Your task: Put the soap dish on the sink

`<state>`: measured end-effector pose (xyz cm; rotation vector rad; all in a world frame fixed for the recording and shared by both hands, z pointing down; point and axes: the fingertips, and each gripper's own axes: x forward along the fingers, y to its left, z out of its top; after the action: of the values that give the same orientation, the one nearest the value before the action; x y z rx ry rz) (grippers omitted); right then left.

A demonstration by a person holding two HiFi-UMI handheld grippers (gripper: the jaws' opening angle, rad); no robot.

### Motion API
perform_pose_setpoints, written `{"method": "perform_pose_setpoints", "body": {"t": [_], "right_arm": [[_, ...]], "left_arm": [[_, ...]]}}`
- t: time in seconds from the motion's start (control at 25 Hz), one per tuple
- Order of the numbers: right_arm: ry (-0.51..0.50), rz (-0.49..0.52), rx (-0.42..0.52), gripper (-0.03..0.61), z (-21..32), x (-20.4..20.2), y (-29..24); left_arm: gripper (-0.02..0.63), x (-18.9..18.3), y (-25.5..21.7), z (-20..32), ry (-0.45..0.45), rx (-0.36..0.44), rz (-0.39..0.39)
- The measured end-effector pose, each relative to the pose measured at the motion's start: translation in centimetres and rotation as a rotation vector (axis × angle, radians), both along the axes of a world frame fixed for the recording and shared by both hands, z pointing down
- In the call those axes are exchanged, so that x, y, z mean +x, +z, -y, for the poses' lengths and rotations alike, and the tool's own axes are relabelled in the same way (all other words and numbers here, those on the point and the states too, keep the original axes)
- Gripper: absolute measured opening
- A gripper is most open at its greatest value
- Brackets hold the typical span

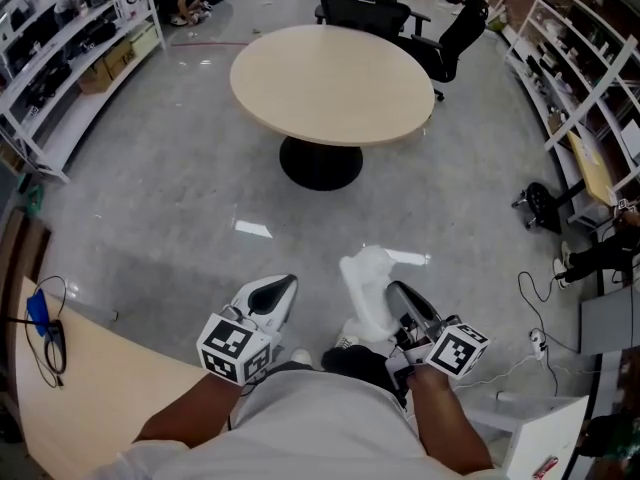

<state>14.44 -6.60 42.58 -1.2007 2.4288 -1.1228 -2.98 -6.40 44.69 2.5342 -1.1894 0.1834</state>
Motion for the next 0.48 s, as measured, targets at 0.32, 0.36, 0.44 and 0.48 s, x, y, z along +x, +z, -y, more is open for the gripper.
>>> {"method": "perform_pose_setpoints", "body": {"t": [0.32,0.36,0.44,0.48], "right_arm": [[-0.005,0.004,-0.046,0.067,3.3,0.7,1.7],[-0.006,0.003,-0.051,0.067,3.9,0.9,1.8],[-0.008,0.007,-0.044,0.067,5.5,1.2,1.6],[-0.010,0.012,-0.037,0.067,6.3,1.2,1.4]], "left_arm": [[0.008,1.1,1.1,2.2,0.009,-0.032,0.003],[0.008,1.2,1.0,2.6,0.008,-0.031,0.003],[0.008,1.3,0.7,3.7,0.005,-0.021,0.010],[0.008,1.3,0.5,4.4,0.001,-0.018,0.015]]}}
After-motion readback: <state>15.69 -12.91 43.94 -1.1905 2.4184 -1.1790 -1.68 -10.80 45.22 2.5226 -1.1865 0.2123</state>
